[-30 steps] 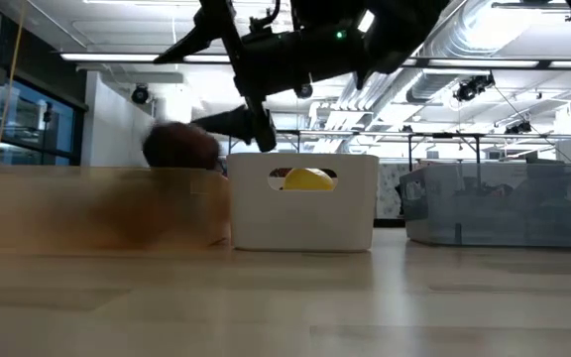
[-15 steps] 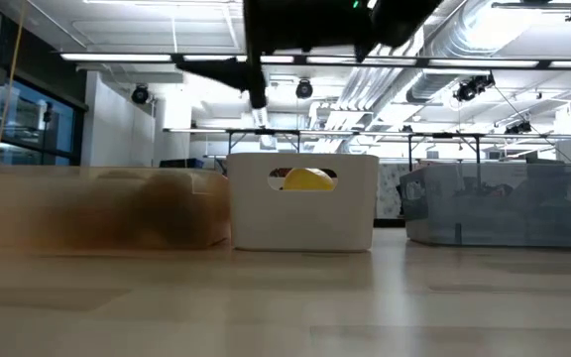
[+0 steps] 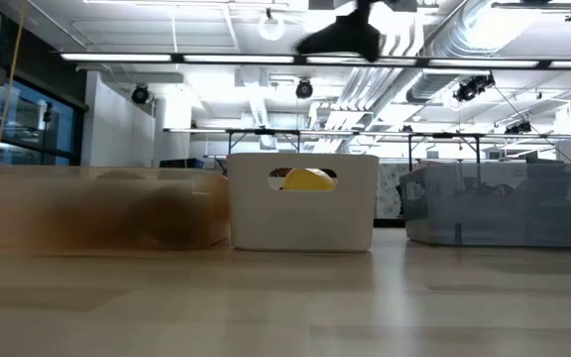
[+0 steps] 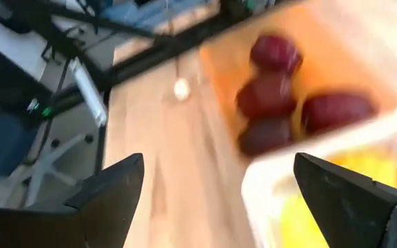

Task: Sort produce into baskets
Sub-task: Put the white garlic into the black bin

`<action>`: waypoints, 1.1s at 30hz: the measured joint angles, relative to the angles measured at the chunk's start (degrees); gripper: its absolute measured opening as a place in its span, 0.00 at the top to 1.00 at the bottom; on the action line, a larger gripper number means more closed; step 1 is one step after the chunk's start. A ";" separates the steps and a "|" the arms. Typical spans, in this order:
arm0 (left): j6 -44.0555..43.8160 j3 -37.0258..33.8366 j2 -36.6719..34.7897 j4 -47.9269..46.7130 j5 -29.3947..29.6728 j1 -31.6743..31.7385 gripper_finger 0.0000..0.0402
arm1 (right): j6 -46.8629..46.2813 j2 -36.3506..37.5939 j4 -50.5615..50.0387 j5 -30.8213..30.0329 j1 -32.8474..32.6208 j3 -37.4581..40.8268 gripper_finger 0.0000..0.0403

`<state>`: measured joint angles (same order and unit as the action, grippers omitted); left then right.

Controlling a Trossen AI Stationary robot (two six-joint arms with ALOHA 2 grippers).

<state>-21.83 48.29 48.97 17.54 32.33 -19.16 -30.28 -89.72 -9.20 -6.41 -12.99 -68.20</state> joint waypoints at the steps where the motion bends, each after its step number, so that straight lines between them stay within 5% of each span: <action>1: -0.32 0.00 0.00 -0.18 0.01 0.00 0.01 | -1.77 1.32 -1.00 -0.30 -1.24 1.31 0.10; 8: 0.05 0.00 0.00 -0.98 1.77 0.00 0.01 | -23.66 8.00 -1.52 -2.29 -13.15 12.22 0.10; 20: 0.95 0.00 0.00 -1.25 3.33 0.07 0.01 | -67.20 8.26 1.72 -4.11 -38.22 21.90 0.10; 26: 0.94 0.00 0.00 -1.10 3.33 0.07 0.01 | -74.69 8.16 1.51 -3.57 -41.44 21.87 0.10; 33: 0.95 0.00 0.02 -1.03 3.33 0.07 0.01 | -73.30 5.87 -13.36 8.90 -38.23 16.66 0.10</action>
<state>-20.87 48.29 48.99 16.51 35.66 -19.09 -103.57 -83.85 -22.55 2.49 -51.23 -51.54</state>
